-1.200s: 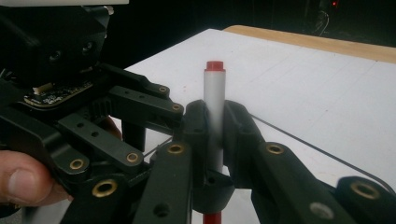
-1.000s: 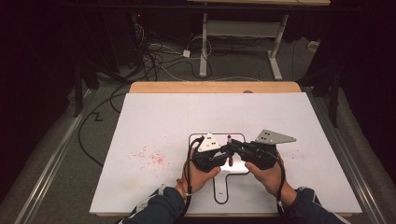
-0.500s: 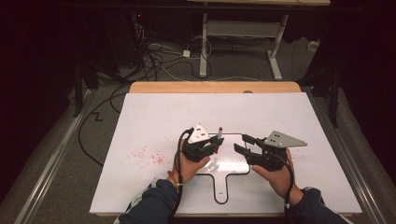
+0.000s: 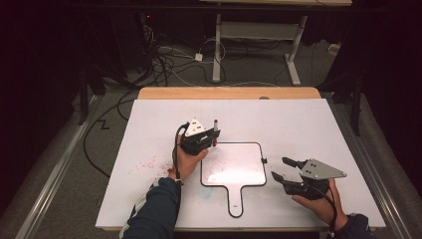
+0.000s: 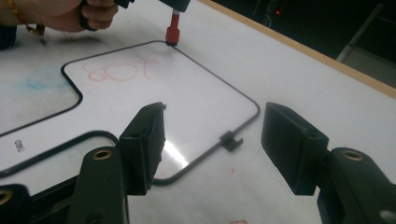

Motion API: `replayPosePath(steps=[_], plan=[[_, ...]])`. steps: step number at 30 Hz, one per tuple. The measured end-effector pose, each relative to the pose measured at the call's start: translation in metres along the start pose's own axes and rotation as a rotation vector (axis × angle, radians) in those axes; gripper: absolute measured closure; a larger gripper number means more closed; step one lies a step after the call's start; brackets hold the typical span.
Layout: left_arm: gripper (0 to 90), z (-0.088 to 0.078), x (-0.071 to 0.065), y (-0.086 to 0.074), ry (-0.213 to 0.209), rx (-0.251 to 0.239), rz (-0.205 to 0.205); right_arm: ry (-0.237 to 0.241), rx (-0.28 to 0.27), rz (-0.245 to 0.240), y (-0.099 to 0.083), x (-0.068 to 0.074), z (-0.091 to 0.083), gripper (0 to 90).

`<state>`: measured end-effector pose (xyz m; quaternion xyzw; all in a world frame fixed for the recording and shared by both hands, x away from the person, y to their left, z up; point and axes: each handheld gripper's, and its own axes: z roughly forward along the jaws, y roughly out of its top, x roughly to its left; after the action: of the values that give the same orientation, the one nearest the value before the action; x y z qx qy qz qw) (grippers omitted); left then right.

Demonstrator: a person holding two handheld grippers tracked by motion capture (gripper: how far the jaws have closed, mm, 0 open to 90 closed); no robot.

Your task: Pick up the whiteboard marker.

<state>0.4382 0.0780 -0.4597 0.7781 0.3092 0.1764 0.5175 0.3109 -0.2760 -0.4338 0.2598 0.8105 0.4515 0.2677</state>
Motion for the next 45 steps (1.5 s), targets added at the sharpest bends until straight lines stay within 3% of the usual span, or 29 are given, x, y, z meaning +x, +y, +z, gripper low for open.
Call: replayPosePath(steps=[6, 13, 19, 30, 35, 42, 45], plan=[[78.5, 0.009, 0.0, -0.005, 0.016, 0.025, 0.023, 0.004, 0.004, -0.02, 0.001, 0.003, 0.0, 39.9], [78.8, 0.011, 0.001, -0.006, 0.005, 0.02, 0.015, 0.01, 0.02, -0.045, 0.0, 0.007, 0.003, 39.9], [78.9, 0.005, 0.002, -0.005, -0.03, 0.052, 0.001, 0.009, 0.023, -0.055, 0.001, 0.008, 0.003, 39.8], [78.8, -0.011, -0.004, -0.006, -0.032, 0.117, 0.065, 0.001, 0.024, -0.076, 0.002, 0.01, 0.002, 37.5], [78.8, -0.017, -0.007, -0.008, -0.046, 0.124, 0.062, -0.006, 0.033, -0.081, 0.002, 0.012, 0.002, 36.2], [78.8, -0.029, -0.013, -0.008, -0.081, 0.168, 0.117, 0.002, 0.042, -0.088, 0.002, 0.015, -0.001, 34.1], [78.8, -0.032, -0.012, -0.01, -0.078, 0.166, 0.115, -0.003, 0.048, -0.091, -0.001, 0.016, -0.005, 32.0]])
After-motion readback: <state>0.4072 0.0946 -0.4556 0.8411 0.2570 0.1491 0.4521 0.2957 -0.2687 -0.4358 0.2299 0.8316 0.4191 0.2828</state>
